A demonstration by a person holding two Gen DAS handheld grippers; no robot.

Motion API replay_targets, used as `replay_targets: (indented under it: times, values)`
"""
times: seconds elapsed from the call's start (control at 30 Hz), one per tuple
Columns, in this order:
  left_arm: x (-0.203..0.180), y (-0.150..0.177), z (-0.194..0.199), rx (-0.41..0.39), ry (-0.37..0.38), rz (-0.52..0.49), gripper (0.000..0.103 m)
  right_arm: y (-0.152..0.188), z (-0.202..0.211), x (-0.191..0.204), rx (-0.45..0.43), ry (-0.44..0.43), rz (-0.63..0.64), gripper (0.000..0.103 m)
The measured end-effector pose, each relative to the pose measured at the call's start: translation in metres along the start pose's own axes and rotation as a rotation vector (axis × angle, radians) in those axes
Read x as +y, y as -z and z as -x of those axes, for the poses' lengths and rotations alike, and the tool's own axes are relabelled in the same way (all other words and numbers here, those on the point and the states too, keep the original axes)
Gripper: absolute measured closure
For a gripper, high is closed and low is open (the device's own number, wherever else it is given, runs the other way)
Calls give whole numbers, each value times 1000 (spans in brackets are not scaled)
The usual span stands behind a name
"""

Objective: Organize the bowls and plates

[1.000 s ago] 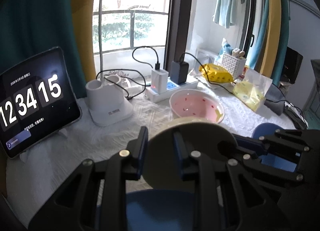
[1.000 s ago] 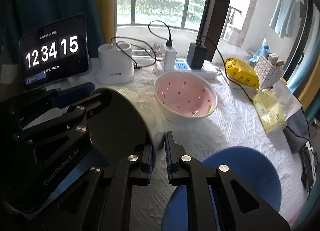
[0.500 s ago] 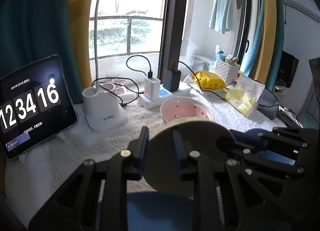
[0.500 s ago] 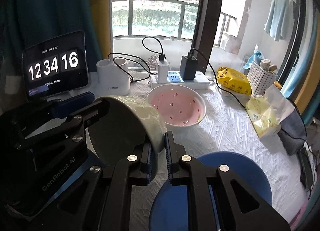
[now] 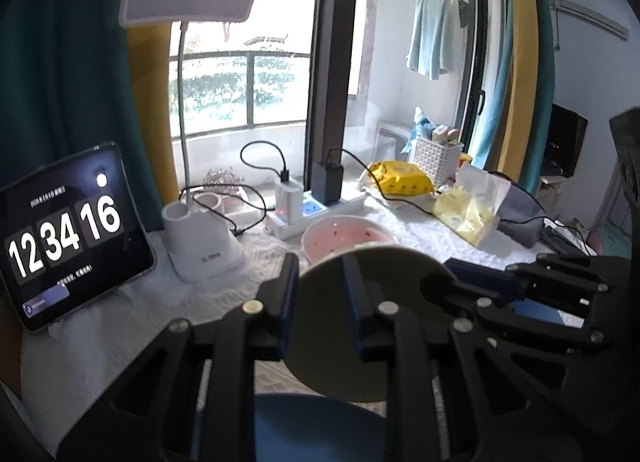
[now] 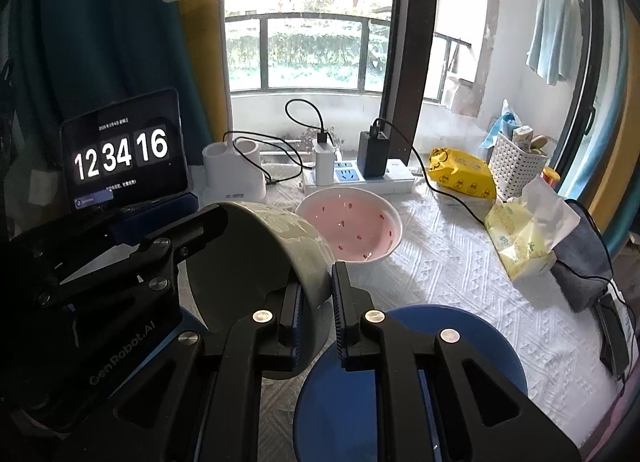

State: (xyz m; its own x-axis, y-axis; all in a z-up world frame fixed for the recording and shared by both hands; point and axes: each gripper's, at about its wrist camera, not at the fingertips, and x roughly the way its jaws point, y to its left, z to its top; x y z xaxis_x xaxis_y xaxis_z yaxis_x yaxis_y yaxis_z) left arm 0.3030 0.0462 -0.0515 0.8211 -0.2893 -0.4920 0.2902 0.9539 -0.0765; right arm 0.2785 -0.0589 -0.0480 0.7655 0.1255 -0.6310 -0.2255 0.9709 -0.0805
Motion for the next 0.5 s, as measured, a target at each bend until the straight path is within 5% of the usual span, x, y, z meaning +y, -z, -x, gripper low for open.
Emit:
replay_targets:
  times: [0.2, 0.5]
  values:
    - [-2, 0, 2, -1, -12, -8, 82, 1, 12, 0, -23, -33, 5, 92]
    - [18, 19, -15, 127, 30, 11, 82, 9, 1, 8, 14, -47, 20, 92]
